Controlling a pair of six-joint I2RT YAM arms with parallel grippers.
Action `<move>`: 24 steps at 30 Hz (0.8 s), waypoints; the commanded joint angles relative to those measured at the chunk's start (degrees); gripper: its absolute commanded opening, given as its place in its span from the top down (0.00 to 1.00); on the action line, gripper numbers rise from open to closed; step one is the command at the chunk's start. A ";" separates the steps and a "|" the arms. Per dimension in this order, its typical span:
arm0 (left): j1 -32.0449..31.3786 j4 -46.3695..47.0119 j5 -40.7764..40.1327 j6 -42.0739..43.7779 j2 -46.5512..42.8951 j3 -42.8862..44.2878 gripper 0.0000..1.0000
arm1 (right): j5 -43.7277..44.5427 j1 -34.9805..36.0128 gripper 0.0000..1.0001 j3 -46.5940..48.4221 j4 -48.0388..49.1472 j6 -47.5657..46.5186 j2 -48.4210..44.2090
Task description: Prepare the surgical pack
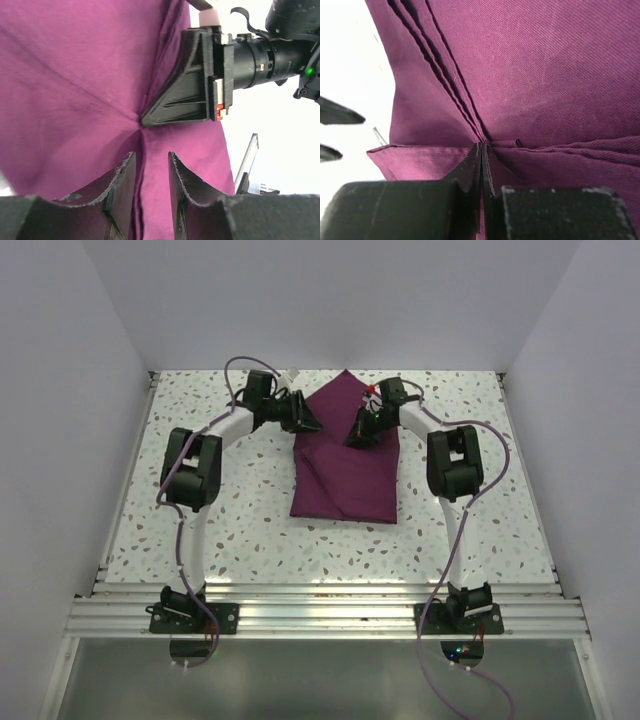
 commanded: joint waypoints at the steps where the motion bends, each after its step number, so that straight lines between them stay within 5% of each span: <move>1: -0.92 3.82 2.06 -1.71 -2.86 0.11 0.64 | 2.68 0.15 1.00 0.87 -3.57 -1.49 1.75; 10: 0.66 0.04 0.04 1.19 2.06 5.30 0.65 | 3.38 -3.89 1.00 4.48 -0.34 2.10 -4.66; 24: 1.80 3.20 -0.31 -2.41 7.77 3.10 0.66 | 0.74 -12.33 1.00 -13.54 5.83 -1.23 -9.95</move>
